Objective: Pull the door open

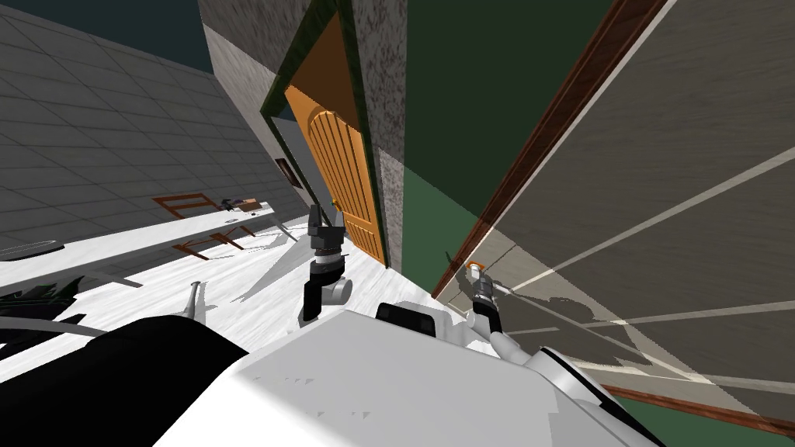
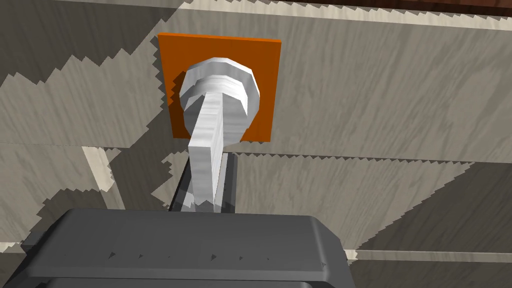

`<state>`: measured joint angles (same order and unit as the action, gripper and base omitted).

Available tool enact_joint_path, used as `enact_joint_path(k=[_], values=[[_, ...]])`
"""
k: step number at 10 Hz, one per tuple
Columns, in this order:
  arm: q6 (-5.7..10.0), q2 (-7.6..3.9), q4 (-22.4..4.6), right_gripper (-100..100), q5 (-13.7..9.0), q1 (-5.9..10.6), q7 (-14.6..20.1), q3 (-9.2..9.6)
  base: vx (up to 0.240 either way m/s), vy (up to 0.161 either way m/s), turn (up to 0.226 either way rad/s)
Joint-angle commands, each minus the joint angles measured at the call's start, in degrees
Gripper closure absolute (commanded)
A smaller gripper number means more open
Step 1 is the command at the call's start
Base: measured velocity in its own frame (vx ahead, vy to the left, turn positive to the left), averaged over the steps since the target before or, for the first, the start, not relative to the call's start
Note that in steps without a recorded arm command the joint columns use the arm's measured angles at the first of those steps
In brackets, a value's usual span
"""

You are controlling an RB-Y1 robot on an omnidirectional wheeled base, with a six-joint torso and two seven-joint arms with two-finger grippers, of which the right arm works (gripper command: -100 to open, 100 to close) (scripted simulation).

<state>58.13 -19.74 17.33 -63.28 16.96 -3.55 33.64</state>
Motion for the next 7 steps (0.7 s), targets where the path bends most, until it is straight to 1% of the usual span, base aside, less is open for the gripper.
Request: enact_joint_path(k=[1,4,5,6,7], values=[[0.15,-0.08,0.1,100,0.0,0.15,0.0,-0.03,0.0,0.0,0.0],[0.15,-0.08,0.1,100,0.0,0.15,0.0,-0.03,0.0,0.0,0.0],[0.21,-0.67,0.3,100,0.9,-0.46,1.1,0.44,-0.085,0.027,0.118],[0.26,-0.86,0.4,100,1.2,-0.59,1.4,0.56,-0.127,0.058,0.086],[0.38,-1.28,0.5,100,1.7,-0.9,2.0,0.84,-0.139,0.039,0.061]])
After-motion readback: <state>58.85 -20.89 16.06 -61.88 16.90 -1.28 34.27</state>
